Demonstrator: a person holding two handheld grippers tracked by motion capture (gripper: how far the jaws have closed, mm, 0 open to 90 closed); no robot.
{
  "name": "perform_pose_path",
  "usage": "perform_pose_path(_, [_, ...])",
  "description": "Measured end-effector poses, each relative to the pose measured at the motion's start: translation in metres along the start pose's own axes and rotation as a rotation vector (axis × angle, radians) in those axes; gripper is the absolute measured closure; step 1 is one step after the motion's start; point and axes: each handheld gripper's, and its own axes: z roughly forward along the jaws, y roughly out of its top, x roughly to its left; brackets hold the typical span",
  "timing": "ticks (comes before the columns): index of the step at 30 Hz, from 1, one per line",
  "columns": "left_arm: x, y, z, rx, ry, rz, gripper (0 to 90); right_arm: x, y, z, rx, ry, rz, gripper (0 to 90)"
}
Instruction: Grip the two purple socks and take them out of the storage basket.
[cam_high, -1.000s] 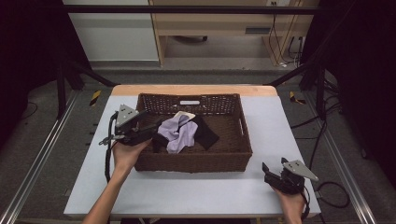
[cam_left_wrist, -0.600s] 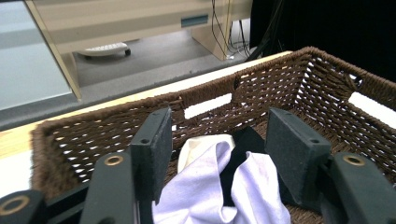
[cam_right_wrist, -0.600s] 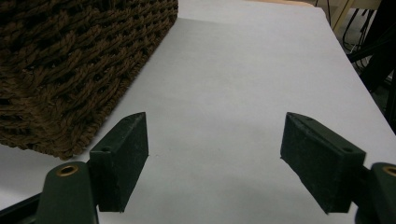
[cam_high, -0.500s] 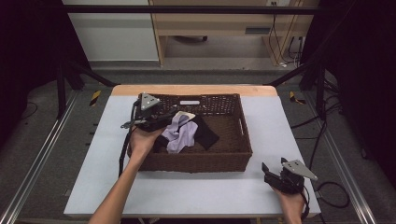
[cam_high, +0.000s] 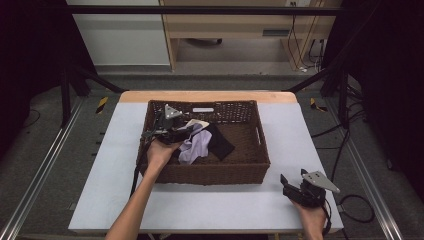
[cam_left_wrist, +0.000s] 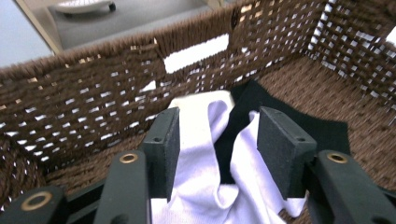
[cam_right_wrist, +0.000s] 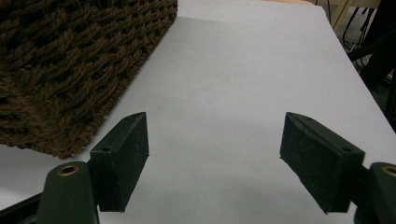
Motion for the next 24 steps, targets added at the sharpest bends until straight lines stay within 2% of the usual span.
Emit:
perform_pose_path(1, [0.000, 0.000, 0.000, 0.000, 0.000, 0.000, 49.4, 0.000, 0.000, 0.000, 0.000, 0.000, 0.000, 23.8])
perform_pose_path(2, [0.000, -0.001, 0.003, 0.034, 0.011, -0.010, 49.5, 0.000, 0.000, 0.000, -0.003, -0.003, -0.001, 23.9])
perform_pose_path(5, [0.000, -0.002, 0.005, 0.061, 0.019, -0.009, 50.5, 0.000, 0.000, 0.000, -0.006, -0.003, 0.000, 23.8])
perform_pose_path(7, [-0.003, -0.003, 0.007, 0.097, 0.027, 0.016, 53.5, 0.000, 0.000, -0.001, -0.011, 0.001, 0.000, 23.8])
perform_pose_path(9, [-0.004, -0.003, 0.008, 0.105, 0.033, 0.023, 54.9, 0.000, -0.001, -0.001, -0.012, 0.000, 0.000, 23.8])
perform_pose_path(10, [-0.006, -0.004, 0.010, 0.129, 0.041, 0.051, 55.7, 0.000, 0.000, -0.001, -0.008, 0.002, 0.001, 23.8])
perform_pose_path(11, [-0.007, -0.004, 0.011, 0.138, 0.042, 0.060, 56.1, 0.000, 0.000, 0.000, -0.006, 0.000, 0.000, 23.7])
perform_pose_path(18, [-0.006, -0.006, 0.018, 0.194, 0.040, 0.060, 58.9, 0.000, 0.000, 0.000, -0.004, -0.001, -0.003, 23.7])
perform_pose_path(19, [-0.006, -0.007, 0.020, 0.206, 0.024, 0.061, 59.3, 0.000, 0.000, 0.000, -0.004, 0.000, -0.004, 23.7])
perform_pose_path(20, [-0.007, -0.009, 0.024, 0.243, 0.028, 0.087, 60.1, 0.000, 0.000, 0.000, -0.005, -0.001, -0.005, 23.7])
perform_pose_path(21, [-0.008, -0.009, 0.025, 0.247, 0.042, 0.101, 60.1, 0.000, 0.000, -0.001, -0.004, -0.002, -0.005, 23.7])
perform_pose_path(24, [-0.009, -0.010, 0.028, 0.264, 0.039, 0.105, 59.6, 0.000, 0.000, 0.000, -0.004, -0.001, -0.003, 23.7])
